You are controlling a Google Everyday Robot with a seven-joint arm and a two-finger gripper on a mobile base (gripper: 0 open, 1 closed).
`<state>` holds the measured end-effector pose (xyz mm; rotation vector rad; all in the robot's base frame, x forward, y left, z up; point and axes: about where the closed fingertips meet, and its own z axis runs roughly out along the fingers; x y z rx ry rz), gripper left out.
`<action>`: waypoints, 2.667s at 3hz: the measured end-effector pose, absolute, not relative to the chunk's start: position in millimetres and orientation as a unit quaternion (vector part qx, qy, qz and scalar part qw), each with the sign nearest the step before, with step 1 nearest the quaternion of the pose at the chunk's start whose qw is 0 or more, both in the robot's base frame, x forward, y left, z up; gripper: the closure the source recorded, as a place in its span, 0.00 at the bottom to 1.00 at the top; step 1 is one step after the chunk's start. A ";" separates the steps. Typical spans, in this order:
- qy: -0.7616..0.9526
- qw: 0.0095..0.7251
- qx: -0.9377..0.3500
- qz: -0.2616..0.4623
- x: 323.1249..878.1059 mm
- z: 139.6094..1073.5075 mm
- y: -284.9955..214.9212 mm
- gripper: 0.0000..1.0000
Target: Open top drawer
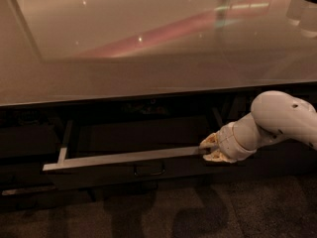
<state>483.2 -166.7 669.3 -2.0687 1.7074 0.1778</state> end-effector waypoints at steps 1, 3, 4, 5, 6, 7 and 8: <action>0.615 0.225 -0.753 0.064 477.9 668.2 -165.5 1.00; 0.613 0.225 -0.755 0.065 471.8 667.6 -165.1 1.00; 0.613 0.225 -0.755 0.065 471.7 669.3 -165.1 1.00; 0.610 0.225 -0.757 0.065 466.5 668.9 -164.8 1.00; 0.610 0.225 -0.757 0.065 466.5 668.9 -164.8 1.00; 0.607 0.231 -0.758 0.059 464.6 677.3 -163.1 1.00; 0.603 0.239 -0.759 0.052 461.5 688.4 -161.0 1.00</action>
Offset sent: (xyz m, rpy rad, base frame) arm -0.1001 0.0098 -0.0624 -0.0035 -0.0131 0.1251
